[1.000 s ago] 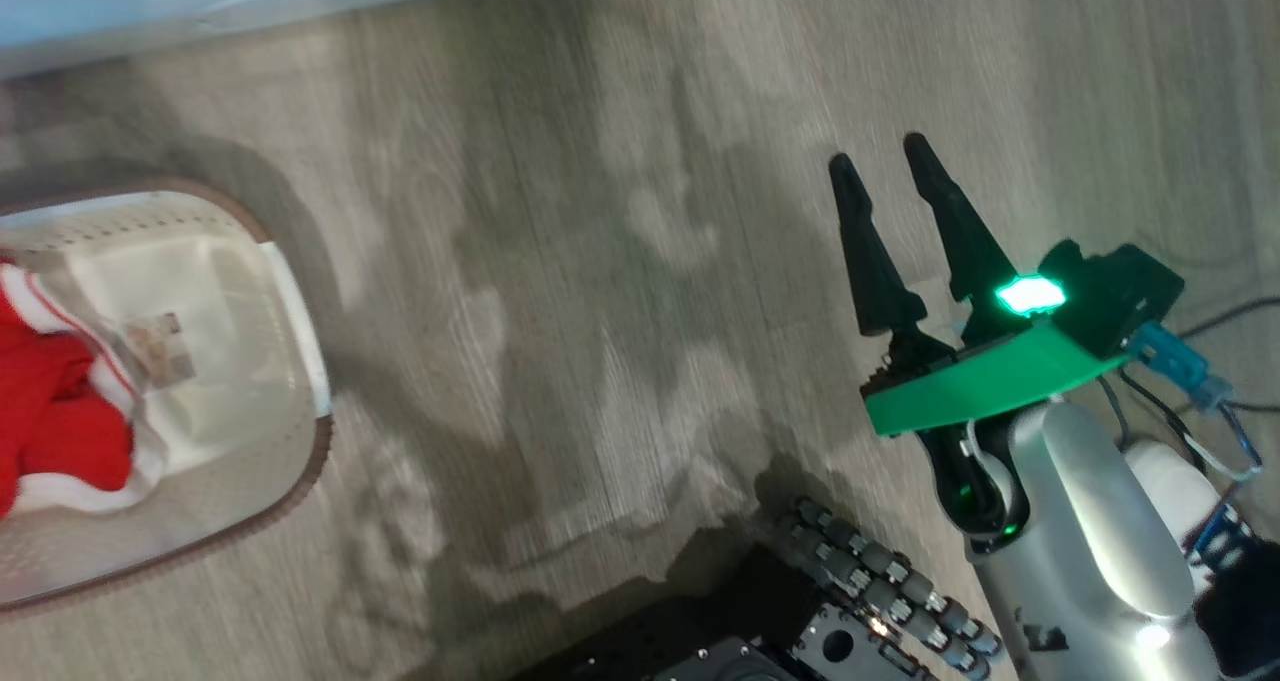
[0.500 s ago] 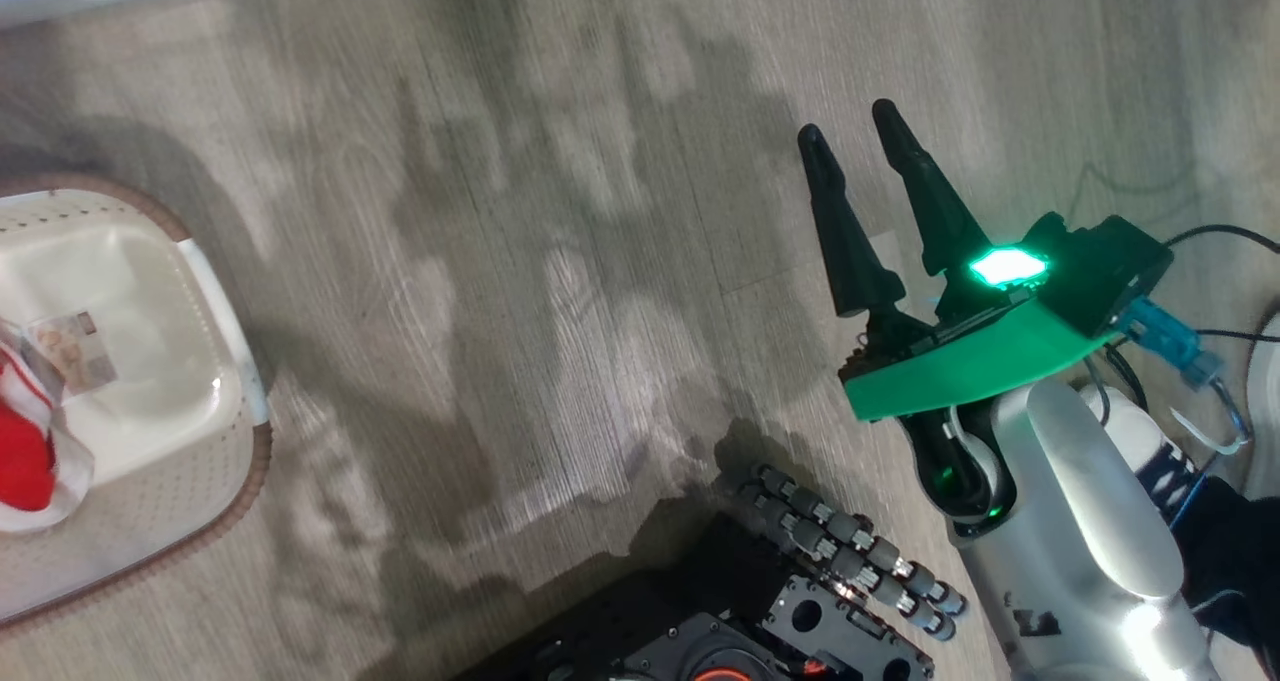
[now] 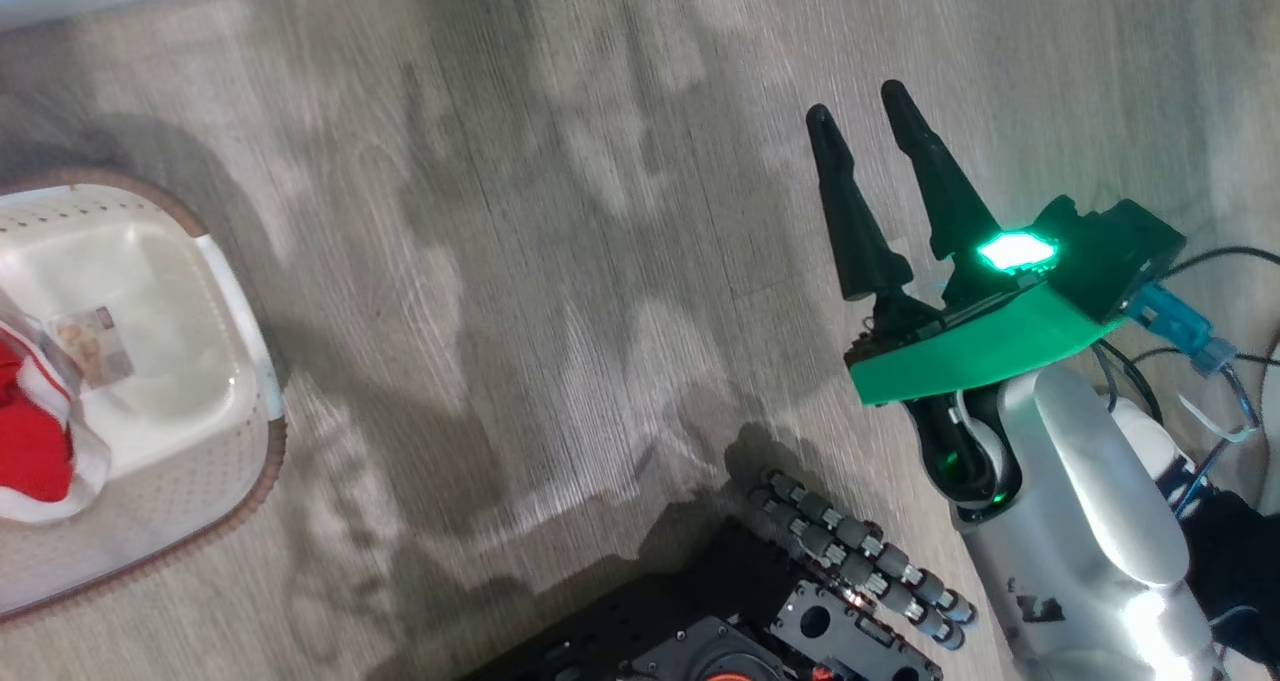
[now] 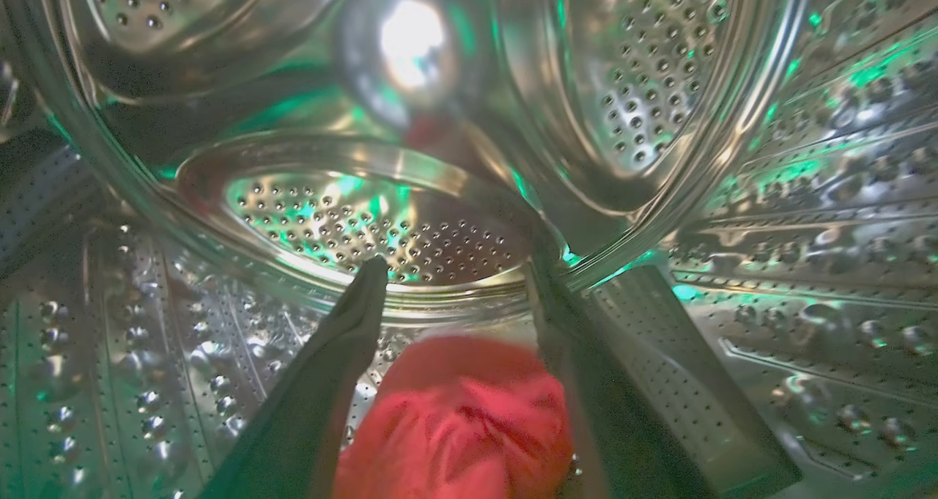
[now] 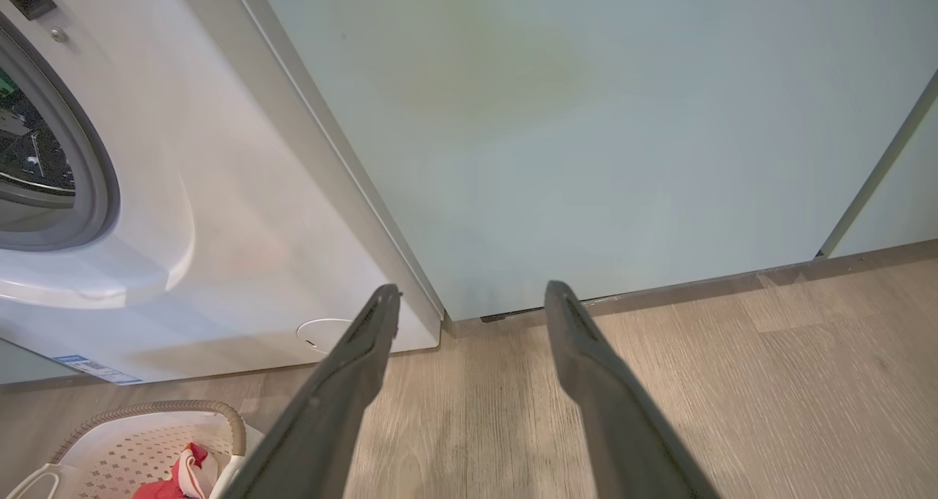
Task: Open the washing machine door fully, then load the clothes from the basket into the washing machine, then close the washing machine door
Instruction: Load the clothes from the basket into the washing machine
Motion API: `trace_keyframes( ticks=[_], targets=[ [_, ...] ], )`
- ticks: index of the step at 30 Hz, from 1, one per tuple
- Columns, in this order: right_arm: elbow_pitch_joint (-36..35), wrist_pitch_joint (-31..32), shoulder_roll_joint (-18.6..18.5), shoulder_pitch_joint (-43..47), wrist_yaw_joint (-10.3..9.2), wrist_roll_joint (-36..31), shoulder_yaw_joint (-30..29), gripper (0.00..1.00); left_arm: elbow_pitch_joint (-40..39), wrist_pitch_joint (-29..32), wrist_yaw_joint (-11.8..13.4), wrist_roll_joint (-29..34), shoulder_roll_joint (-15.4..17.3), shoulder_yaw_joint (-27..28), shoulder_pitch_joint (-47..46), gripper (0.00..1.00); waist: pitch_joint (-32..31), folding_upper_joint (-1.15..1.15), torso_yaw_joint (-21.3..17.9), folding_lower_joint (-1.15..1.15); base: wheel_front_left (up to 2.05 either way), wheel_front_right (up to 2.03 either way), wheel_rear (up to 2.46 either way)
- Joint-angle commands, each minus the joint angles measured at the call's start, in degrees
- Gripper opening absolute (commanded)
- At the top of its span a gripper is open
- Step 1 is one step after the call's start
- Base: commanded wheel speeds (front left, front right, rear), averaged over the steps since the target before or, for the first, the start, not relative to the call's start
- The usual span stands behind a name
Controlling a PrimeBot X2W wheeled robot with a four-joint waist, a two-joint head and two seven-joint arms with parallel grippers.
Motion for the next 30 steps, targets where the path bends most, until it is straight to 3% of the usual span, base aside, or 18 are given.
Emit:
trace_keyframes(
  ticks=[1,18,30],
  targets=[
    [-1.2,-0.4,-0.1,1.0,0.0,-0.5,0.3,1.0,-2.5,-0.5,-0.2,-0.5,1.5,-0.6,-0.6,1.0,-0.8,0.0,0.4,-0.01,0.0,0.0,0.0],
    [0.1,-0.4,-0.1,2.5,0.0,-5.8,-4.5,1.0,-9.6,-0.5,-1.8,-4.2,-3.7,-2.8,16.6,1.0,-12.4,0.0,5.7,-0.01,0.0,0.0,0.0],
    [2.0,-0.4,-0.1,6.9,0.0,-10.3,-7.9,1.0,-18.0,-0.5,-2.0,-7.7,-8.2,-2.7,38.4,1.0,-25.9,0.0,11.1,-0.01,0.0,0.0,0.0]
  ],
)
